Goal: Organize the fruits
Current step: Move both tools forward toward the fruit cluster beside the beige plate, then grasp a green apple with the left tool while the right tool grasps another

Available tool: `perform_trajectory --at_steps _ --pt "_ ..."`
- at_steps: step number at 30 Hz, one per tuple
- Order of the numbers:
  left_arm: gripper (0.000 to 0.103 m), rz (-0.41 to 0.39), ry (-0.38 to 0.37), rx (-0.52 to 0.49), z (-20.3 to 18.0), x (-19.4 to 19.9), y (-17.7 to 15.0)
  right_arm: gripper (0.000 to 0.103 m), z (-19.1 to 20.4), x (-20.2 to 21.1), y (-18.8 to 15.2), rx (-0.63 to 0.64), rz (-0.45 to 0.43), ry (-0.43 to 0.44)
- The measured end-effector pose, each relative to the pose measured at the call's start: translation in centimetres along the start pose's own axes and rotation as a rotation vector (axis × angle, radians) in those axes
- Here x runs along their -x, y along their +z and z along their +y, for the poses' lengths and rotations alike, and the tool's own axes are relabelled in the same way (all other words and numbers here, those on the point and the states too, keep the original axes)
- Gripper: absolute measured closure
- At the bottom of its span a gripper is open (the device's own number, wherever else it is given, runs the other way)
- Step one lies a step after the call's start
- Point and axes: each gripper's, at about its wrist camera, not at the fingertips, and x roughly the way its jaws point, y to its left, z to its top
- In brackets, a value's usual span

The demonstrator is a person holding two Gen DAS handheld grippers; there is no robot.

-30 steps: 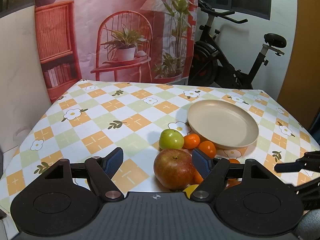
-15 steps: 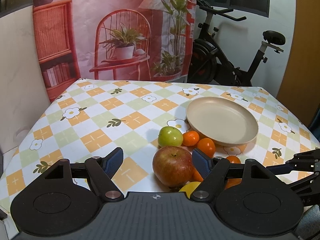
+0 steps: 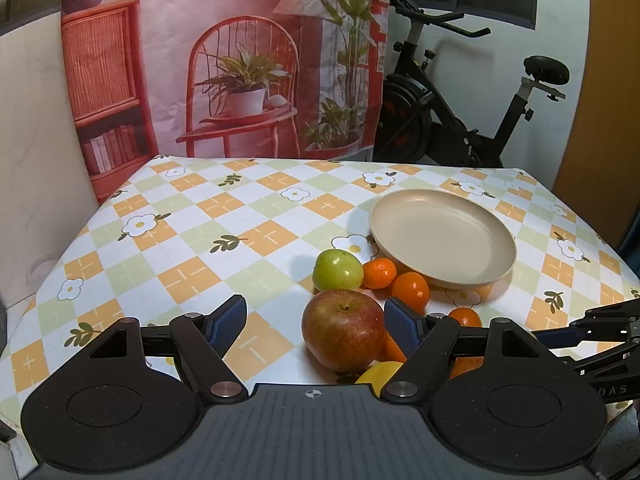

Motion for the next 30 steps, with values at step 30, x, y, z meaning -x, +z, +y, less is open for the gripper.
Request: perform_trajectory --at_steps 30 --pt "0.025 0.077 -0.042 0.038 1.5 -2.6 1.7 0.060 -0.9 0.3 0.0 0.059 -0.088 -0.136"
